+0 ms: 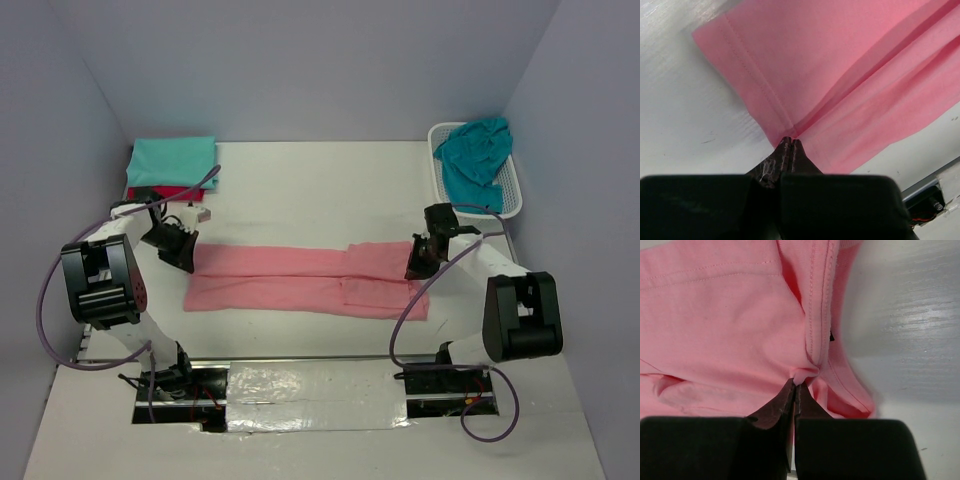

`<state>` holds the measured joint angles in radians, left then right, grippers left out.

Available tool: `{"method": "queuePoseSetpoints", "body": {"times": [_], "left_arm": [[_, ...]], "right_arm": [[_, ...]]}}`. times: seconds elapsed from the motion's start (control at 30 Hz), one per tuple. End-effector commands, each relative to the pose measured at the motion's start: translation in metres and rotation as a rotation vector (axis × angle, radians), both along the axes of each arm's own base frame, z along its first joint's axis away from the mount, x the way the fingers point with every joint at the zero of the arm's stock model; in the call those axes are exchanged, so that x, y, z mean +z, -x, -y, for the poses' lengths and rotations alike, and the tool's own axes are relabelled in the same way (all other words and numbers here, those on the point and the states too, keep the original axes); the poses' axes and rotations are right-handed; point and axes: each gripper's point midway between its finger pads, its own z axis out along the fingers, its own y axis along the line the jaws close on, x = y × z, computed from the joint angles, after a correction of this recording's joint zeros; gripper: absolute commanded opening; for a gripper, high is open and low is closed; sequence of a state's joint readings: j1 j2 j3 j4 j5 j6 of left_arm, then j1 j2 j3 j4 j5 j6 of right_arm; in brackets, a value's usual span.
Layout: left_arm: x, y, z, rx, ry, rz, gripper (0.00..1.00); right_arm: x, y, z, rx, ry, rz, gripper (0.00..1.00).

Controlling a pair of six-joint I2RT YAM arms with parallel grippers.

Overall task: Fold and stack the t-shirts
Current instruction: Fold the other side of the tshirt into a rectangle

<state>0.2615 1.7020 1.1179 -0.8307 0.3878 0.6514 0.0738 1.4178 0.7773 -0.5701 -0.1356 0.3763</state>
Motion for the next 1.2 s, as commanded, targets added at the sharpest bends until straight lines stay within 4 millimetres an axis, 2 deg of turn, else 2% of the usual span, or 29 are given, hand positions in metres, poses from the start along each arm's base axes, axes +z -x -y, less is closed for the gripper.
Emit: {"method": "queuePoseSetpoints", "body": {"times": [0.0, 0.07, 0.1, 0.17, 0.3, 0.33, 0.4, 0.47, 0.5, 0.57, 0.63, 0.67, 0.7, 0.73, 0.77, 0.8, 0.83, 0.87, 0.9, 0.93, 0.97, 1.0, 1.03, 1.1, 1.13, 1.17], "left_arm": [[-0.004, 0.005, -0.006, -0.018, -0.029, -0.026, 0.11], [-0.003, 0.004, -0.007, -0.021, -0.039, -0.03, 0.25], [-0.001, 0.005, -0.008, -0.023, -0.039, -0.036, 0.33], [0.006, 0.001, -0.013, -0.027, -0.062, -0.019, 0.33], [0.032, -0.002, -0.022, -0.058, -0.081, 0.023, 0.33], [0.045, -0.008, -0.025, -0.072, -0.09, 0.053, 0.34], [0.056, 0.001, -0.028, -0.127, -0.084, 0.031, 0.37], [0.07, -0.002, -0.032, -0.161, -0.078, 0.041, 0.38], [0.075, -0.001, -0.031, -0.2, -0.067, 0.048, 0.38], [0.088, -0.015, -0.032, -0.188, -0.081, 0.085, 0.39], [0.098, -0.037, -0.02, -0.122, -0.073, 0.129, 0.32], [0.1, -0.05, 0.007, -0.175, -0.069, 0.159, 0.29], [0.101, -0.057, 0.025, -0.159, -0.052, 0.162, 0.24], [0.101, -0.065, 0.048, -0.163, -0.022, 0.179, 0.21], [0.103, -0.074, 0.083, -0.196, 0.018, 0.202, 0.18], [0.107, -0.091, 0.111, -0.159, 0.072, 0.242, 0.16], [0.106, -0.103, 0.137, -0.172, 0.12, 0.239, 0.16], [0.107, -0.102, 0.18, -0.235, 0.18, 0.233, 0.16], [0.11, -0.11, 0.202, -0.213, 0.223, 0.235, 0.16], [0.109, -0.122, 0.225, -0.224, 0.255, 0.233, 0.16], [0.111, -0.117, 0.256, -0.233, 0.309, 0.201, 0.22], [0.114, -0.123, 0.272, -0.242, 0.334, 0.215, 0.26], [0.112, -0.121, 0.301, -0.286, 0.364, 0.197, 0.3], [0.101, -0.119, 0.329, -0.317, 0.37, 0.162, 0.35], [0.095, -0.108, 0.348, -0.349, 0.367, 0.146, 0.37], [0.089, -0.103, 0.357, -0.361, 0.363, 0.128, 0.39]], "right_arm": [[-0.008, 0.007, 0.003, 0.006, 0.01, -0.031, 0.03], [-0.012, 0.01, 0.002, 0.014, 0.006, -0.053, 0.12], [-0.013, 0.012, 0.002, 0.017, 0.004, -0.06, 0.21], [-0.014, 0.013, 0.003, 0.012, 0.008, -0.067, 0.34], [-0.01, 0.02, 0.007, -0.002, 0.028, -0.081, 0.4], [-0.007, 0.02, 0.01, -0.006, 0.043, -0.072, 0.42], [0.0, 0.023, 0.013, -0.016, 0.058, -0.068, 0.52], [0.012, 0.021, 0.017, -0.027, 0.071, -0.026, 0.63], [0.02, 0.019, 0.018, -0.027, 0.077, -0.013, 0.65], [0.035, 0.013, 0.022, -0.024, 0.095, 0.038, 0.66], [0.053, 0.002, 0.024, -0.033, 0.099, 0.089, 0.64], [0.059, -0.003, 0.021, -0.031, 0.076, 0.109, 0.62], [0.071, -0.016, 0.019, -0.031, 0.054, 0.155, 0.61], [0.073, -0.023, 0.02, -0.042, 0.034, 0.157, 0.59], [0.075, -0.03, 0.019, -0.045, 0.016, 0.166, 0.5], [0.084, -0.043, 0.016, -0.035, -0.004, 0.197, 0.43], [0.076, -0.048, 0.015, -0.035, -0.008, 0.17, 0.34], [0.075, -0.054, 0.014, -0.029, -0.012, 0.167, 0.2], [0.076, -0.062, 0.012, -0.018, -0.026, 0.175, 0.18], [0.064, -0.063, 0.011, -0.018, -0.027, 0.137, 0.17], [0.06, -0.066, 0.011, -0.016, -0.029, 0.132, 0.19], [0.054, -0.066, 0.01, -0.012, -0.032, 0.119, 0.21], [0.046, -0.064, 0.01, -0.009, -0.032, 0.095, 0.25], [0.036, -0.059, 0.008, 0.001, -0.041, 0.068, 0.28], [0.034, -0.056, 0.008, 0.0, -0.043, 0.063, 0.32], [0.031, -0.054, 0.007, -0.002, -0.047, 0.058, 0.34]]}}
